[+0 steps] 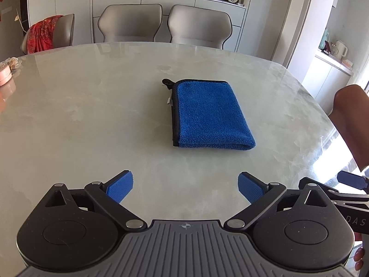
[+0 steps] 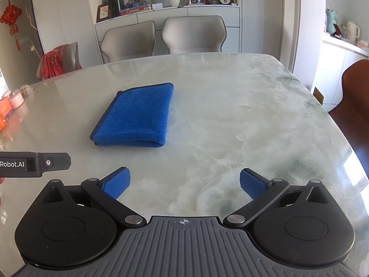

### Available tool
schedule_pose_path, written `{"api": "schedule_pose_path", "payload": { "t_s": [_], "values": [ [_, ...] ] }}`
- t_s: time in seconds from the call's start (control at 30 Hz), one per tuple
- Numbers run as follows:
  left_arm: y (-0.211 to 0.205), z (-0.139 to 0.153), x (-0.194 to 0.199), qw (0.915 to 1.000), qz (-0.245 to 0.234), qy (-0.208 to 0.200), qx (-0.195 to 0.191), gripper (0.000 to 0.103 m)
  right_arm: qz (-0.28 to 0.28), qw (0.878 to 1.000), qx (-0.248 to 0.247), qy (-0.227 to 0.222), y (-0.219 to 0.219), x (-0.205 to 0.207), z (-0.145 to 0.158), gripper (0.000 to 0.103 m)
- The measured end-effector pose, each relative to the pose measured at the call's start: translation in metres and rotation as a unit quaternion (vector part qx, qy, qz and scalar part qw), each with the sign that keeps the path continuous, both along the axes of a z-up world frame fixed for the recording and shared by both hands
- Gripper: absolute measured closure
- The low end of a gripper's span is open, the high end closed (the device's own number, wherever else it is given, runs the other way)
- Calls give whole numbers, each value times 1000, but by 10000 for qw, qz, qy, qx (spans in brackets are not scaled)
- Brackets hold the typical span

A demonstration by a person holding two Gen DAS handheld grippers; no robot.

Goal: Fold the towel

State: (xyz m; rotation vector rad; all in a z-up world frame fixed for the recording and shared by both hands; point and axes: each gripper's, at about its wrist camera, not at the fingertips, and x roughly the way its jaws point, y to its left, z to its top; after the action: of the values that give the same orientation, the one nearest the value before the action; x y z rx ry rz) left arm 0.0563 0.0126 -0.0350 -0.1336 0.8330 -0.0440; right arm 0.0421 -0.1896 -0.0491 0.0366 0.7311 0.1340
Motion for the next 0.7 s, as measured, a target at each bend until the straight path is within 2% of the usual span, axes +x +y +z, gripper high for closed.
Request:
{"api": "schedule_pose_path", "payload": {
  "t_s": [0.17, 0.33, 0.43, 0.7],
  "values": [
    [6, 0, -2, 9999, 63, -26, -126, 3, 36, 10000, -46, -55, 1, 0, 2, 1],
    [-7, -3, -6, 9989, -262, -8, 401, 3, 11, 10000, -65, -68, 1, 1, 4, 1],
    [-8, -2, -7, 9989, -340, -14, 336, 4, -4, 9999, -78, -85, 1, 3, 6, 1],
    [-2, -4, -5, 9992, -175, 47, 348, 4, 61, 9999, -155, -31, 7, 2, 4, 1]
  ]
}}
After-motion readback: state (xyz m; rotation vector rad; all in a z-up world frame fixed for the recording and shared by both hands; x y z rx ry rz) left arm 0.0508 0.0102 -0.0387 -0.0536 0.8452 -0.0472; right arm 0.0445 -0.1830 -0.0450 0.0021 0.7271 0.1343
